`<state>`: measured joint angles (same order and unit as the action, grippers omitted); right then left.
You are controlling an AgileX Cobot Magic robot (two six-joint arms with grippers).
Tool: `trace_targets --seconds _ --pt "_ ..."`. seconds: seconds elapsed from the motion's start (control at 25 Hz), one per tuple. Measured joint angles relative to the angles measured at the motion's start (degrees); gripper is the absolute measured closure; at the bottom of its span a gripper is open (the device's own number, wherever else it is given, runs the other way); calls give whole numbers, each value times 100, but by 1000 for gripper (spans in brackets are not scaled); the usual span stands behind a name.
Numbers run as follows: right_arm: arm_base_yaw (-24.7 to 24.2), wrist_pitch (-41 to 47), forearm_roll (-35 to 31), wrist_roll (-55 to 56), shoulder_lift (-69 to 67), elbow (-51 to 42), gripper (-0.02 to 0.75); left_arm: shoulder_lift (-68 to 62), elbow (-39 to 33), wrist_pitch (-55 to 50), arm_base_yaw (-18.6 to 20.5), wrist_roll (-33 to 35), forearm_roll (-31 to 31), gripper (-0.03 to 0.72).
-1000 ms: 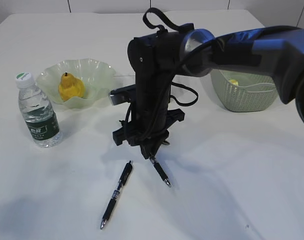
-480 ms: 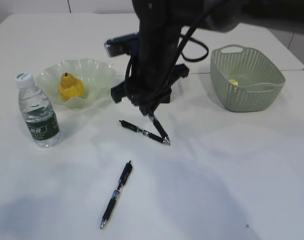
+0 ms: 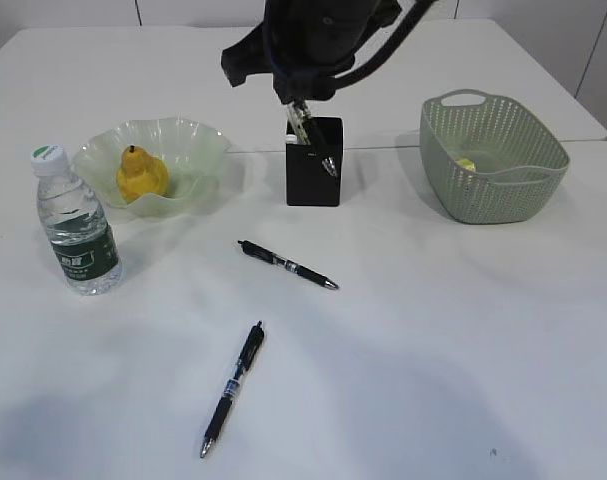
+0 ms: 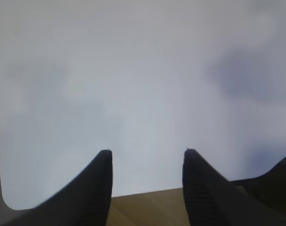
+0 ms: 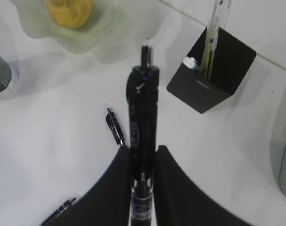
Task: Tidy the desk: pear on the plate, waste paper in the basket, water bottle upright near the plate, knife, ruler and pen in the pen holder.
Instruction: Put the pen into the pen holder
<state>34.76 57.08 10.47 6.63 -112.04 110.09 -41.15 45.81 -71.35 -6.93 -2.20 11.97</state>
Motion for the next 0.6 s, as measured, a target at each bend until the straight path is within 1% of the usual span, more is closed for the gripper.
trace_targets --seconds 0.2,0.32,0.4,0.6 --pt "0 -939 165 13 306 -672 624 0 0 0 0 0 10 348" --pt "-14 -1710 405 16 617 -1325 624 0 0 0 0 0 10 348" --pt "-94 -2330 482 26 852 -1862 624 0 0 11 0 0 10 348" --pt "-478 -3872 542 38 1130 -2779 624 0 0 188 0 0 10 348"
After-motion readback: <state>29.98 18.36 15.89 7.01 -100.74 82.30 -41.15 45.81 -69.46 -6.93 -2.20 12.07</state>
